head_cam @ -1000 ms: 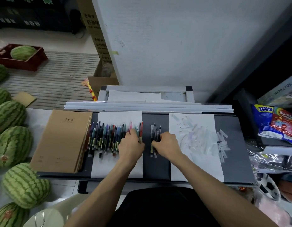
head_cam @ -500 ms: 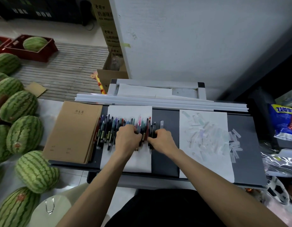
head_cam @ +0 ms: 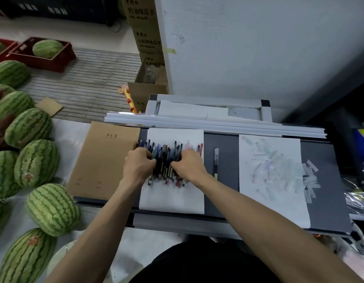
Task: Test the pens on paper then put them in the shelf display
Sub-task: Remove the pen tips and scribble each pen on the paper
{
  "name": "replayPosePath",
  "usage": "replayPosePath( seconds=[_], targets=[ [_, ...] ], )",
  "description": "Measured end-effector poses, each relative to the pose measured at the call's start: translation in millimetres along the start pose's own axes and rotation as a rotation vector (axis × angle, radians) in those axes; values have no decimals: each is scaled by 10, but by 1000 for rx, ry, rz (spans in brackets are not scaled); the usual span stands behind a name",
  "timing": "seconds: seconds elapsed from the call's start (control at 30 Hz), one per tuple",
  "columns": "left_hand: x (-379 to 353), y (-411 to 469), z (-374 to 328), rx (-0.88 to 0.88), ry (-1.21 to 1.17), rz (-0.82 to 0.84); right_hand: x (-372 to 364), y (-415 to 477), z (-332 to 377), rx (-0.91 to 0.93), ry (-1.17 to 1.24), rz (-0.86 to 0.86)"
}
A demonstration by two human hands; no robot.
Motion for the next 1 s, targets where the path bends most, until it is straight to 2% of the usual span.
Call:
replayPosePath(
  seconds=[0.23, 0.63, 1.0],
  targets=[
    [-65, 31, 58, -26, -91, -33, -141, 33, 86, -44, -34, -48],
    [-41, -80, 141, -26, -77, -36, -19, -67, 13, 25, -97, -111],
    [-3, -226, -163, -169, 4, -19, 281, -314, -305, 36, -144, -174]
  ],
)
Point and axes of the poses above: each hand's wrist, its own y-axis towards the middle knuckle, its own x-axis out of the back of the hand, z = x × y, the point moved 4 cm from there along y, towards the middle knuckle, and after that the axes turned 2 degrees about x, right-handed, at the moved point
